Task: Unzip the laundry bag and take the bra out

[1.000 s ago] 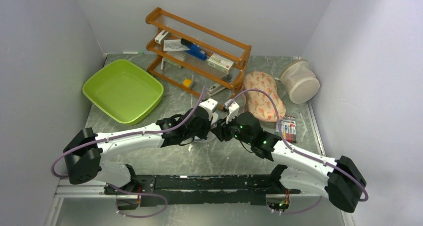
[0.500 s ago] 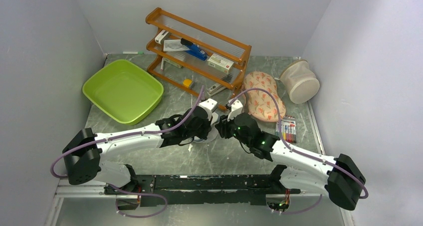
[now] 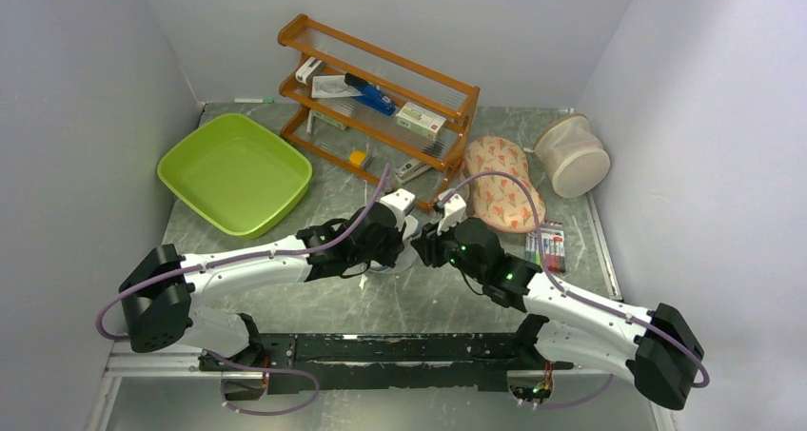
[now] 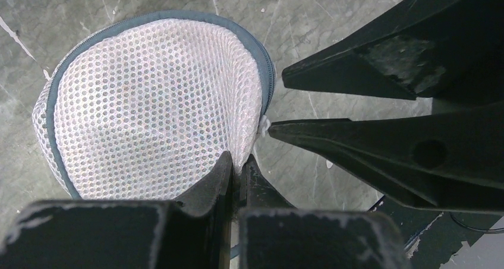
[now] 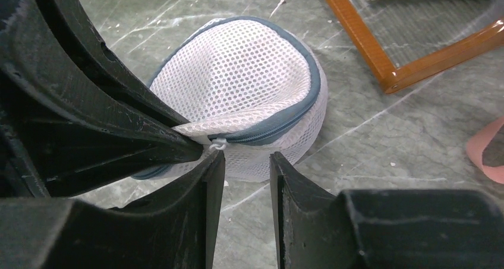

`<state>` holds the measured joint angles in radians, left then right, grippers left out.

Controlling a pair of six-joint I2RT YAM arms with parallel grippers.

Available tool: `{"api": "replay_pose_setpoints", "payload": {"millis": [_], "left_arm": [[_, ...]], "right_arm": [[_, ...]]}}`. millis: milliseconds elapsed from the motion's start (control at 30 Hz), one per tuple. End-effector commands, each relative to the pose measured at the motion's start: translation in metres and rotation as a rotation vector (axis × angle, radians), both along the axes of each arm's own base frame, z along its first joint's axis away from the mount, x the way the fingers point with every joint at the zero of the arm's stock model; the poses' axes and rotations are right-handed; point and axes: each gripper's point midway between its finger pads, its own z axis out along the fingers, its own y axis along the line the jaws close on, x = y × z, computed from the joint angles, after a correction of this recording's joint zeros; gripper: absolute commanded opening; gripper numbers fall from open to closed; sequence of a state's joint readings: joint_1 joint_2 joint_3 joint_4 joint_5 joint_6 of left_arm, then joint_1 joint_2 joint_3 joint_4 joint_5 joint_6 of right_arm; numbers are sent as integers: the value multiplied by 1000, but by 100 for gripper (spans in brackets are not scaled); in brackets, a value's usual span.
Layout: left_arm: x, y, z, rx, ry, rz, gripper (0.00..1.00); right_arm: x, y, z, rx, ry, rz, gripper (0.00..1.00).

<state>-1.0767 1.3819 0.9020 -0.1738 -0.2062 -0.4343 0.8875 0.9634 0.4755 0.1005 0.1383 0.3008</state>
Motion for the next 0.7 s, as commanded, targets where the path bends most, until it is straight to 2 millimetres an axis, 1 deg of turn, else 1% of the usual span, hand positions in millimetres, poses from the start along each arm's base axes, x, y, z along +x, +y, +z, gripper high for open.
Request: {"api": "replay_pose_setpoints", "payload": {"millis": [0, 200, 333, 500, 567, 667], "left_arm": [[-8, -9, 6, -39, 19, -41, 7], [-8, -9, 8, -33, 18, -43, 7], [-7, -8, 9, -31, 18, -39, 7], [-8, -11, 9, -39, 24, -46, 7], [-9, -12, 9, -43, 28, -53, 7], [-10, -14, 10, -48, 32, -61, 7]], "right_arm": [[3, -11, 7, -2, -40, -45, 35], [0, -12, 12, 5, -69, -23, 40], [-7, -2, 16, 43, -70, 40, 41], [-16, 17, 15, 86, -37, 129, 40], [-16, 21, 15, 107, -27, 131, 39], [-9, 22, 13, 136, -17, 86, 34]]}}
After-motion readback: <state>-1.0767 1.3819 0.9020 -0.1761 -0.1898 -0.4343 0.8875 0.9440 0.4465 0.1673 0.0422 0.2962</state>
